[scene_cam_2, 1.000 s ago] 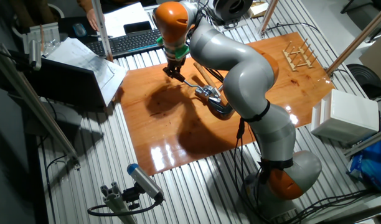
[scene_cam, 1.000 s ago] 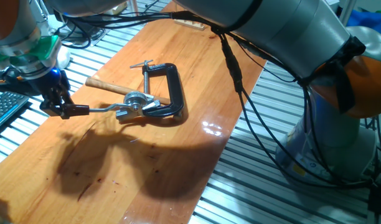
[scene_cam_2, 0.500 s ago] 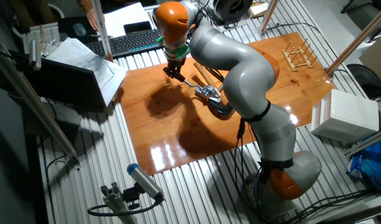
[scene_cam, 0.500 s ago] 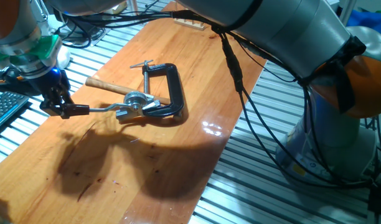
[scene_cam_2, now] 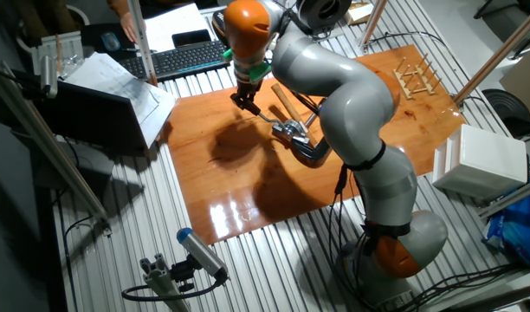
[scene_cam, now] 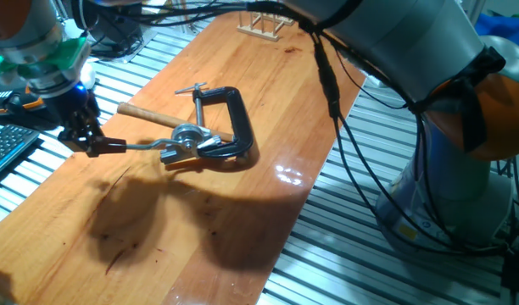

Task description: Pull up the lever

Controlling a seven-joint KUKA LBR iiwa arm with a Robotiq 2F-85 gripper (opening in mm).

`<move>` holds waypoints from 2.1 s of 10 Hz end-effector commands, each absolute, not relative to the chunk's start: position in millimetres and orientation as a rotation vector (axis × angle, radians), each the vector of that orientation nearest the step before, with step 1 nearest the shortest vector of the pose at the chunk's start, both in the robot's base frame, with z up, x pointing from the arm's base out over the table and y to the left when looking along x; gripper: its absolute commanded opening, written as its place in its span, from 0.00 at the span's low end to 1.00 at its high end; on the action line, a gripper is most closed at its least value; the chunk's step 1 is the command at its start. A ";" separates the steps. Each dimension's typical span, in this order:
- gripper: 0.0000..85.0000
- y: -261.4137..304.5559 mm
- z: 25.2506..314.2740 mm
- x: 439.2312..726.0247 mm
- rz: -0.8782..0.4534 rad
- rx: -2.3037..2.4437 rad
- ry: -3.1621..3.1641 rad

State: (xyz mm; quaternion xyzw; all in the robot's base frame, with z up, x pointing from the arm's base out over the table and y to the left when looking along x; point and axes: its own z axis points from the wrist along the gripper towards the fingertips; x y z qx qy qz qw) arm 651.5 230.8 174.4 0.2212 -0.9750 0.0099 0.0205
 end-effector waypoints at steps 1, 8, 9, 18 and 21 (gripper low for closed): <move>0.00 230.7 174.8 649.2 0.035 0.687 -3.025; 0.00 228.9 174.0 649.2 0.010 0.688 -3.030; 0.00 228.2 174.2 648.8 0.004 0.691 -3.040; 0.00 223.8 176.3 645.4 -0.067 0.702 -3.091; 0.00 228.1 175.1 647.1 -0.059 0.700 -3.079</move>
